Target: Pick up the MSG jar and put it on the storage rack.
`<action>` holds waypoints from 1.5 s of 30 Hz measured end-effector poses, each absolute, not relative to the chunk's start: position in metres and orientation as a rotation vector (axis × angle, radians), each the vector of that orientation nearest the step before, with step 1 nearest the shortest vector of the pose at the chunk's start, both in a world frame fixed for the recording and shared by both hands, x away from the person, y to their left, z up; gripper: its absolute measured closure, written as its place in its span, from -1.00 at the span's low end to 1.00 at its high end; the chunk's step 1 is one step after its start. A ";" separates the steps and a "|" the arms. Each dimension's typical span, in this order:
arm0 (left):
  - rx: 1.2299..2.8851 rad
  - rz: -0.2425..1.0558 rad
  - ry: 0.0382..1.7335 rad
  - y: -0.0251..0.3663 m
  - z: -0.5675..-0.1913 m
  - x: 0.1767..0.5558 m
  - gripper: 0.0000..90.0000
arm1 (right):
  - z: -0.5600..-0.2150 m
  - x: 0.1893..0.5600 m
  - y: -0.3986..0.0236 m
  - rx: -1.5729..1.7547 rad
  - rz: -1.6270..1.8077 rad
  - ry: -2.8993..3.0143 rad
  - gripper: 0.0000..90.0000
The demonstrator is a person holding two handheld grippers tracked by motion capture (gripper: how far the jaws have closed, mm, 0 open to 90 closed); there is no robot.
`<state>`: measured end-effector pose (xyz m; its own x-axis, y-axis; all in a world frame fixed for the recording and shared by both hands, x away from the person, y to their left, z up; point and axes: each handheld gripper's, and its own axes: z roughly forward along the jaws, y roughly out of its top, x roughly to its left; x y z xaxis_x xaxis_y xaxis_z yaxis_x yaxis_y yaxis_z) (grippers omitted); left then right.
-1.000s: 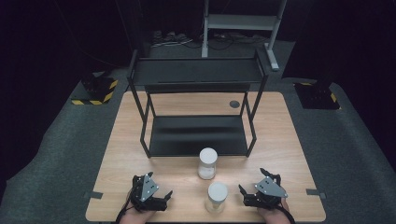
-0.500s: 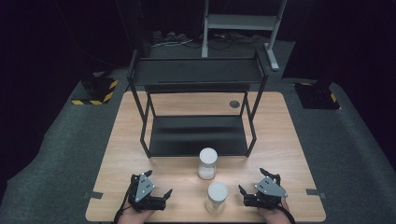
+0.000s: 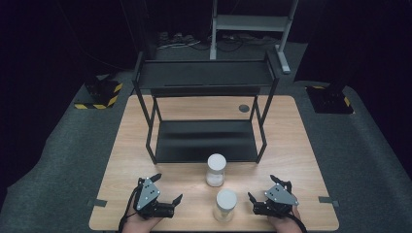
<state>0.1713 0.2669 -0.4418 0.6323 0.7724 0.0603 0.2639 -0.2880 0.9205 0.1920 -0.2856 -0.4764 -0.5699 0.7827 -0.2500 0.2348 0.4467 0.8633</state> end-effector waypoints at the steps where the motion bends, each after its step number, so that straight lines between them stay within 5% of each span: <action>1: 1.844 0.632 0.821 0.266 -0.440 0.172 -0.98 | -0.476 0.192 -0.286 0.849 1.082 2.047 -1.00; 45: 1.819 0.564 0.687 0.221 -0.415 0.213 -0.99 | -0.476 0.193 -0.288 0.860 1.096 2.048 -1.00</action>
